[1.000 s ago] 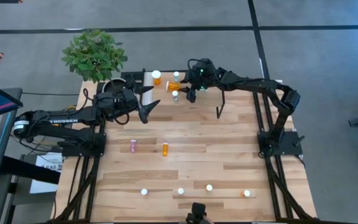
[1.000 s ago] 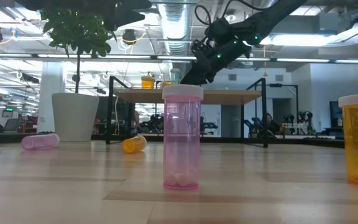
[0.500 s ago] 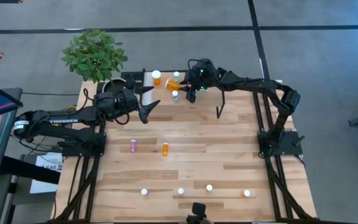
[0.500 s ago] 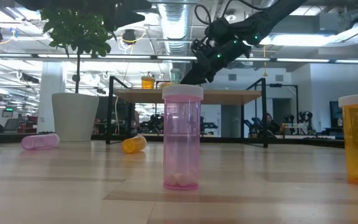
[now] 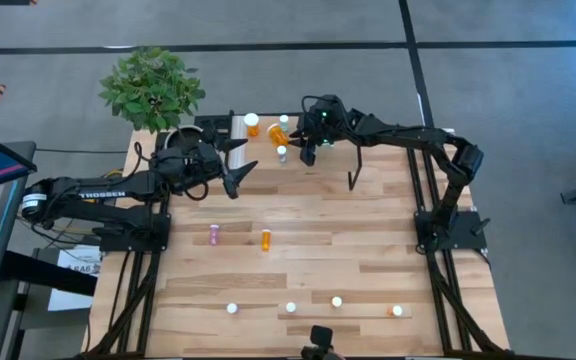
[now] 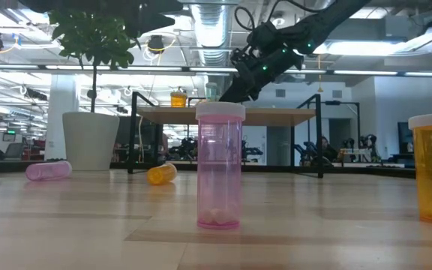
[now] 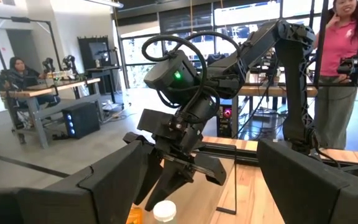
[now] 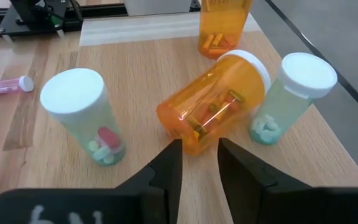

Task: Pick and place medicine bottles onto shelf by color
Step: Adjust the green pill bottle on the shelf

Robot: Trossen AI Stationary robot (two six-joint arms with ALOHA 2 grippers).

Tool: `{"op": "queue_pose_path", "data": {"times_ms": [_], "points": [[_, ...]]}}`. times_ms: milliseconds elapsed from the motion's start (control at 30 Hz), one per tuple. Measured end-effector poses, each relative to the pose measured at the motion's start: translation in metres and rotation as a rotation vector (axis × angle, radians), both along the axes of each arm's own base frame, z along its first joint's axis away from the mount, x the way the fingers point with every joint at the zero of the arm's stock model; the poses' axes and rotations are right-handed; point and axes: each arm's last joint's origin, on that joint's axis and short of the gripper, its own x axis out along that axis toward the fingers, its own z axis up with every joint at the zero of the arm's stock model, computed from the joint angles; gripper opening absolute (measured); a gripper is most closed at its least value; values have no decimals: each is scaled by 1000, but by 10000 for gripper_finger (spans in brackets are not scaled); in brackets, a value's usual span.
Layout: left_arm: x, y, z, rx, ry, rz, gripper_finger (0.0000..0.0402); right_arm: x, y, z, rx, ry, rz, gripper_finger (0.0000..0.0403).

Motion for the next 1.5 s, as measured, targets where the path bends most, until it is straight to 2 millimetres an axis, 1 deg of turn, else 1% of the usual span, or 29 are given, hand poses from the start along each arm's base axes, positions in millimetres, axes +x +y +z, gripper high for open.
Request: {"op": "queue_pose_path", "data": {"times_ms": [267, 433, 500, 633, 833, 900, 1000, 1133, 1300, 1400, 1500], "points": [[0, 0, -1, -2, 9, 1, 306, -1, -1, 0, -1, -1, -3, 146], [0, 0, -1, -3, 12, 6, 306, -3, -2, 3, 1, -3, -10, 152], [0, 0, -1, -2, 12, 8, 306, -7, -3, 6, 7, 1, -21, 153], [0, 0, -1, -2, 13, 13, 306, -12, 0, 16, 0, -6, -29, 152], [0, 0, -1, -2, 13, 13, 306, -22, 8, 39, -18, -49, -47, 152], [0, 0, -1, -2, 13, 13, 306, -22, 12, 45, -27, -66, -38, 155], [0, 0, -1, 3, 15, 13, 306, -19, 20, 47, -26, -79, -2, 160], [0, 0, -1, 3, 15, 13, 306, -12, 29, 45, -36, -75, 42, 182], [0, 0, -1, 2, 15, 13, 306, -7, 38, 45, -37, -81, 74, 233], [0, 0, -1, 2, 15, 13, 306, -6, 40, 47, -20, -90, 69, 258], [0, 0, -1, 2, 14, 13, 306, -2, 41, 44, -5, -98, 75, 269]]}}
